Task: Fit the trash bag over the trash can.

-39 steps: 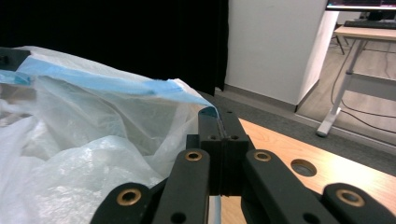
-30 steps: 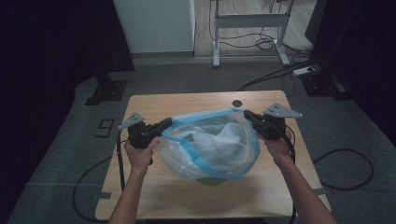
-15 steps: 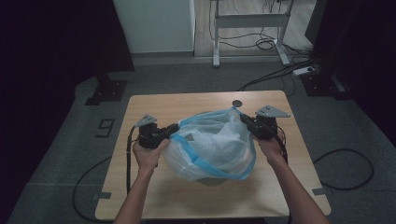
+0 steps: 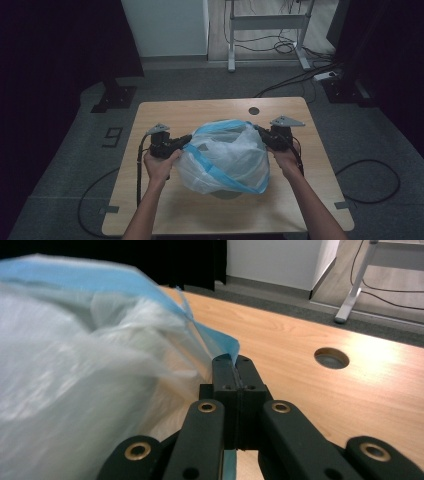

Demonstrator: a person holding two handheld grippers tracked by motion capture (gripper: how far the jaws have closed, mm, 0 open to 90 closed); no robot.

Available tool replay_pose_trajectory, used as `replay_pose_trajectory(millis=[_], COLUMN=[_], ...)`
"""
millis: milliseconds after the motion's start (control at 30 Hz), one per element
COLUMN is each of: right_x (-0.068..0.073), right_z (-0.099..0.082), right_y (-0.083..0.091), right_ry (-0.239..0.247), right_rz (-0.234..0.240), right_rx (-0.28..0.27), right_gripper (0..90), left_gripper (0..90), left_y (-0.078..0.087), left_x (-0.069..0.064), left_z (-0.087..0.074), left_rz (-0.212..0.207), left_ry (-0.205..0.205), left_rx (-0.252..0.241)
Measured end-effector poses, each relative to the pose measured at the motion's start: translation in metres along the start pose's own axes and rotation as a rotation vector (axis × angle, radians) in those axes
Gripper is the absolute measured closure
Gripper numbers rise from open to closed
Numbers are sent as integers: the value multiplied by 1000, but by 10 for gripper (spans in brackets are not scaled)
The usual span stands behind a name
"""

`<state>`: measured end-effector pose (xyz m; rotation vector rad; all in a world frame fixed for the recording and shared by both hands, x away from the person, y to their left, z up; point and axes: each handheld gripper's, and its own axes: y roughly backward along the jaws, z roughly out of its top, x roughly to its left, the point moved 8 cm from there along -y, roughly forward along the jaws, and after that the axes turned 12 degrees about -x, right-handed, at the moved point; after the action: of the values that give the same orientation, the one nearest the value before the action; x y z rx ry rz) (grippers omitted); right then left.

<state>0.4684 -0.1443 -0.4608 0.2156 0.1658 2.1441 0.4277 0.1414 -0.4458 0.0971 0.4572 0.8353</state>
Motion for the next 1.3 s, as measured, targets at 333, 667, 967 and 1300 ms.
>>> replay_pose_trajectory(millis=[333, 667, 967, 1300], right_x=[-16, -17, -13, -21], right_z=[8, -7, -25, 11], right_y=[-10, -17, -8, 39], right_ry=[-45, -67, -76, -69], right_rz=[-22, -18, 3, -60], right_rx=[-33, 30, 61, -117], right_gripper=[890, 890, 884, 590], left_gripper=[897, 897, 893, 888], left_y=[-13, -17, -5, 4], left_x=[17, 23, 19, 17], left_z=[10, -8, -17, -8], left_rz=[43, 55, 26, 6], left_ry=[23, 42, 43, 41], left_rx=[0, 41, 29, -6])
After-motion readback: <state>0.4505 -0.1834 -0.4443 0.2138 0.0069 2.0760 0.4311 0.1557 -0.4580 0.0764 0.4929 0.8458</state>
